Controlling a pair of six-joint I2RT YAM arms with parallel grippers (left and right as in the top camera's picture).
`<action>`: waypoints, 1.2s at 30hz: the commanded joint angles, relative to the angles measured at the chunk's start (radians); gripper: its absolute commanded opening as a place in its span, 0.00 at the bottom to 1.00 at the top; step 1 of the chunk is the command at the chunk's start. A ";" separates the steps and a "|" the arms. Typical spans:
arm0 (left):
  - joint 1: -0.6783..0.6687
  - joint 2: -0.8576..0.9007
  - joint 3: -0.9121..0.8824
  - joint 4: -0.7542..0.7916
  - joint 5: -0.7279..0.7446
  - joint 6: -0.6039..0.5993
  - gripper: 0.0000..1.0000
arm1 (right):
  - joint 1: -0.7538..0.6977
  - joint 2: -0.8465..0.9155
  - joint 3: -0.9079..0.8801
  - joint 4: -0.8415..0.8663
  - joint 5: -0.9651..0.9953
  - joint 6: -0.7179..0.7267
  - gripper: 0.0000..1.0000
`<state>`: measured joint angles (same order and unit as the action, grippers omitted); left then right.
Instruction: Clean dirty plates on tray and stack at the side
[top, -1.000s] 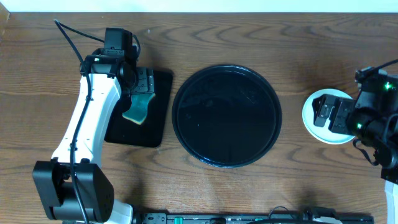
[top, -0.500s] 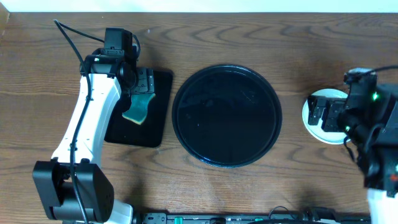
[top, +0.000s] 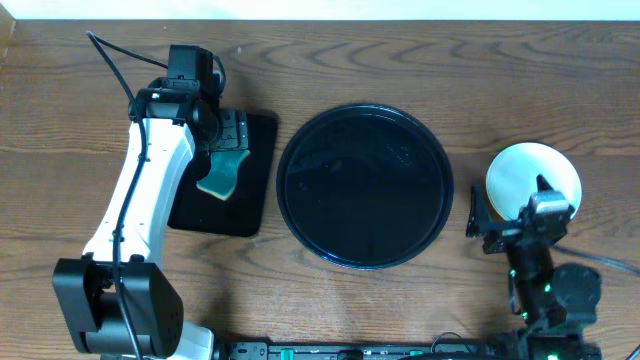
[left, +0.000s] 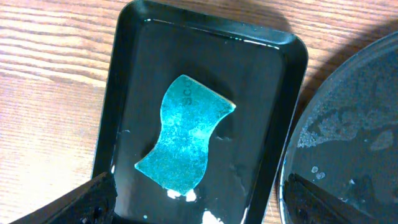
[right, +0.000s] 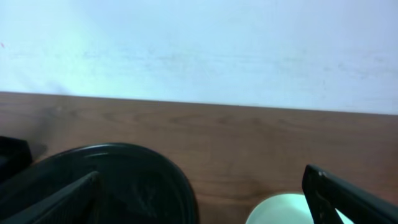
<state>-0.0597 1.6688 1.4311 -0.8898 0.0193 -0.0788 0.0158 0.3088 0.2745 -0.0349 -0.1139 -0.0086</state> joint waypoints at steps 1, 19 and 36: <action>0.004 0.003 0.007 -0.002 -0.012 -0.009 0.86 | 0.029 -0.131 -0.154 0.075 0.046 -0.008 0.99; 0.004 0.003 0.007 -0.002 -0.013 -0.009 0.87 | 0.050 -0.304 -0.269 -0.034 0.031 0.063 0.99; 0.004 0.003 0.007 -0.002 -0.013 -0.009 0.87 | 0.050 -0.304 -0.269 -0.033 0.031 0.063 0.99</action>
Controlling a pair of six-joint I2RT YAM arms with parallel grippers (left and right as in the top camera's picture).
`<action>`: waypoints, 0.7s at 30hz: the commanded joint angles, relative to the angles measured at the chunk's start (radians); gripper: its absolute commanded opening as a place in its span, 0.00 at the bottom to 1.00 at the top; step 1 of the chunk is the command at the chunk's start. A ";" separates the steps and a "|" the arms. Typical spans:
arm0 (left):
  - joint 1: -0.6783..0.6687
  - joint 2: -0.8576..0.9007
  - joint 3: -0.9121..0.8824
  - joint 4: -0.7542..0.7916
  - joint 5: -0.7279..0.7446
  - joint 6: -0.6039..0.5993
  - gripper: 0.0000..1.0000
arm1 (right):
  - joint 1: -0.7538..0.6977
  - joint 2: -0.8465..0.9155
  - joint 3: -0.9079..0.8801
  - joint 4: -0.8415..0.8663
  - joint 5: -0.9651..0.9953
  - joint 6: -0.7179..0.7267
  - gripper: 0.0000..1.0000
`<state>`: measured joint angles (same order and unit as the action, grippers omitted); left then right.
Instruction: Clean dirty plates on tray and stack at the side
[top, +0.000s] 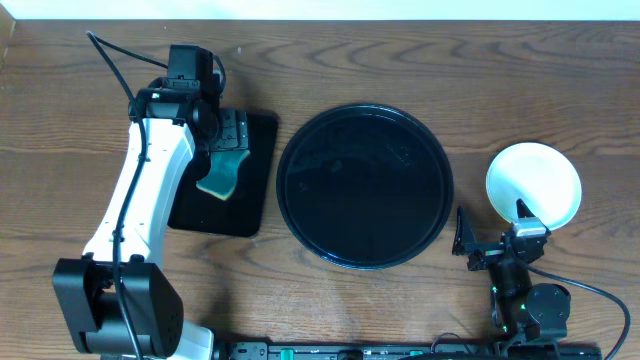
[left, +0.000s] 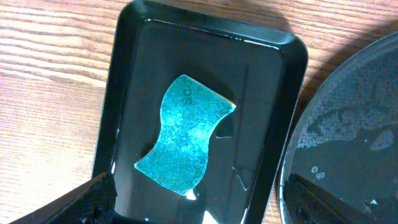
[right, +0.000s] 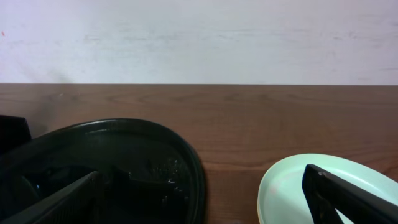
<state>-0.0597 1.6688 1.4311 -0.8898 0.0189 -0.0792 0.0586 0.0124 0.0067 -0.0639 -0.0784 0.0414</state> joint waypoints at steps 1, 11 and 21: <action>0.004 0.003 0.007 -0.002 -0.012 -0.009 0.87 | 0.007 -0.007 -0.001 -0.004 -0.004 0.013 0.99; 0.005 -0.076 -0.005 0.003 -0.075 -0.008 0.87 | 0.007 -0.007 -0.001 -0.004 -0.005 0.013 0.99; 0.005 -0.607 -0.339 0.338 -0.077 0.093 0.87 | 0.007 -0.007 -0.001 -0.005 -0.005 0.013 0.99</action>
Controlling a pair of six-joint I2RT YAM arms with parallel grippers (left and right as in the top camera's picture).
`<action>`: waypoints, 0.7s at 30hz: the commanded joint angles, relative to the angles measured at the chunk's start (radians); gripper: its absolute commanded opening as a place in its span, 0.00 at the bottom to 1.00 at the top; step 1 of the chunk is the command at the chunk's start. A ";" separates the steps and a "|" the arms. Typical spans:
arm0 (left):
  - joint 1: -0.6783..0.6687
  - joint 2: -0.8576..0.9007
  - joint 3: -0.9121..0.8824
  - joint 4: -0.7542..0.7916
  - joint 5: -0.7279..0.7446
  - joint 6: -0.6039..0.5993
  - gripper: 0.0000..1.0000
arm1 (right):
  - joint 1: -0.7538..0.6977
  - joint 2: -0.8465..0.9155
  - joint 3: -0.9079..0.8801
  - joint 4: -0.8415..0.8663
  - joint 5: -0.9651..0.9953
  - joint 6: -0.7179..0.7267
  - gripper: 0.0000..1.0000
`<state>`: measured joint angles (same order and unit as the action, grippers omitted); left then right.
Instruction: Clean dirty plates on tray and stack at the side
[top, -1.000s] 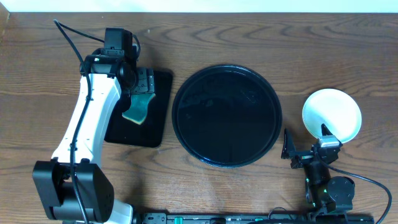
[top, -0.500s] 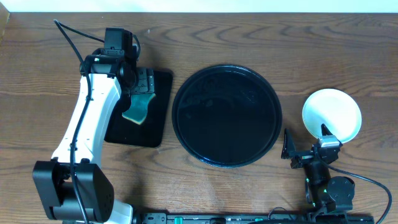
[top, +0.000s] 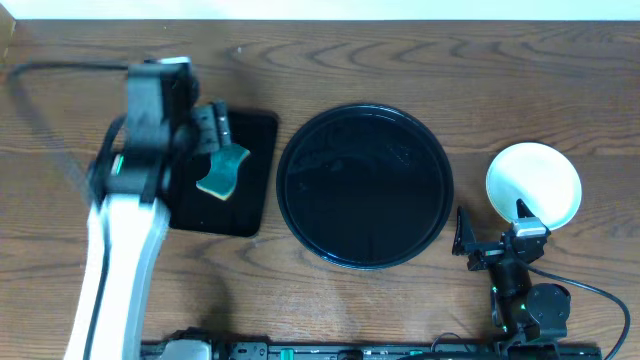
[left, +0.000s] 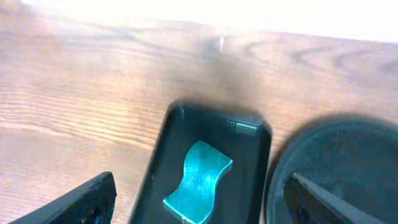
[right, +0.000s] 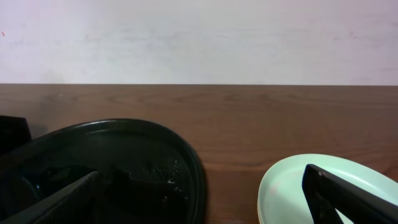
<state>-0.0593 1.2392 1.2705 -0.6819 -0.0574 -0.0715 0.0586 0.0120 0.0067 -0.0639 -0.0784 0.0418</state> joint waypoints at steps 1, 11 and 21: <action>0.004 -0.236 -0.237 0.182 0.012 0.113 0.87 | 0.007 -0.007 -0.001 -0.004 -0.005 0.013 0.99; 0.061 -0.732 -0.784 0.547 0.129 0.210 0.87 | 0.007 -0.007 -0.001 -0.004 -0.005 0.013 0.99; 0.105 -1.031 -1.072 0.596 0.169 0.256 0.87 | 0.007 -0.007 -0.001 -0.004 -0.005 0.013 0.99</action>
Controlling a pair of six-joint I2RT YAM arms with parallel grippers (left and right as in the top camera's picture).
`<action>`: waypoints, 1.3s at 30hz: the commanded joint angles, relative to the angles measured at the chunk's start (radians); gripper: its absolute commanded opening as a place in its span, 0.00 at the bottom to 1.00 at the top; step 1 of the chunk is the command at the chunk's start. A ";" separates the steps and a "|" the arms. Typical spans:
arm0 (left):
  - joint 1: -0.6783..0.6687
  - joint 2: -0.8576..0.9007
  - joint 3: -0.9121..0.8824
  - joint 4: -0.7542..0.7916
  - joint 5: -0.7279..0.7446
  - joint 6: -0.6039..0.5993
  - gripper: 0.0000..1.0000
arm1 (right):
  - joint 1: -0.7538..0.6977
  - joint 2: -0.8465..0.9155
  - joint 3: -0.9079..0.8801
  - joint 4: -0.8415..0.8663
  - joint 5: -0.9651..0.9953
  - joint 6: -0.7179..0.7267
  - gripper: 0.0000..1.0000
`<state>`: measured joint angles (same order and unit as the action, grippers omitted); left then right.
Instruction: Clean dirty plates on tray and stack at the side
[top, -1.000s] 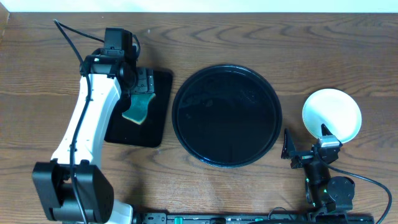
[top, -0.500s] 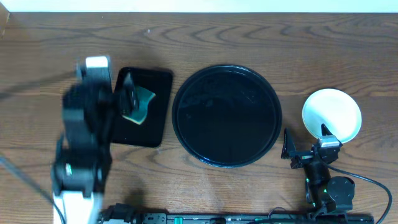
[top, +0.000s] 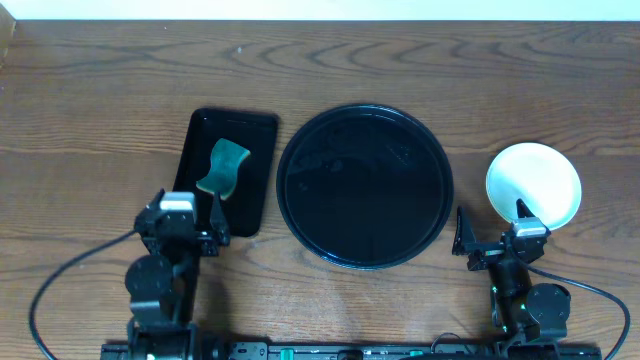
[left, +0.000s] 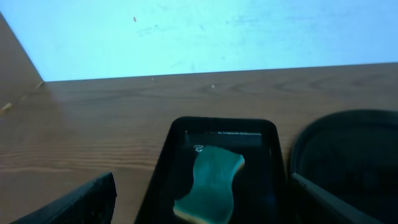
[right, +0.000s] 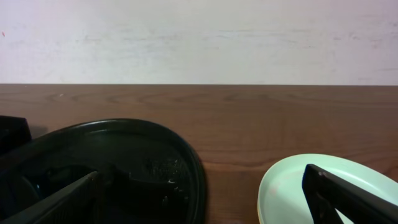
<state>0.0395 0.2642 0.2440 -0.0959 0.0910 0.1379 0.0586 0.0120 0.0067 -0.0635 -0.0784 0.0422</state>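
Observation:
The round black tray (top: 364, 186) sits mid-table, wet and holding no plates. White plates (top: 533, 184) are stacked at the right side, also seen pale green in the right wrist view (right: 323, 190). A teal sponge (top: 222, 167) lies in the small rectangular black tray (top: 258, 190), and shows in the left wrist view (left: 211, 183). My left gripper (top: 183, 227) rests open at the near edge, below the sponge tray. My right gripper (top: 492, 238) rests open at the near edge, below the plate stack. Both hold nothing.
Wood table surface (top: 100, 120) spreads around the trays. A pale wall (right: 199, 37) stands behind the far table edge. Cables run from both arm bases along the near edge.
My left arm has drawn back from above the sponge tray to the near table edge, its camera now looking level across the table. The right arm and plates have not moved.
At first my left gripper hovered open over the sponge in its tray and my right gripper stood by the plate stack. The right arm then sat lower at the near edge. The left arm lifted off the tray and now rests at the near edge too.

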 joint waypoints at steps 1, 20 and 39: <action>0.006 -0.075 -0.065 0.014 0.021 0.057 0.87 | 0.007 -0.007 -0.001 -0.005 -0.004 0.013 0.99; 0.003 -0.263 -0.240 0.037 0.021 0.082 0.87 | 0.007 -0.007 -0.001 -0.005 -0.004 0.013 0.99; 0.003 -0.260 -0.240 0.037 0.021 0.082 0.87 | 0.007 -0.007 -0.001 -0.005 -0.005 0.013 0.99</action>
<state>0.0395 0.0109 0.0330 -0.0475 0.1024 0.2142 0.0586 0.0116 0.0067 -0.0639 -0.0784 0.0441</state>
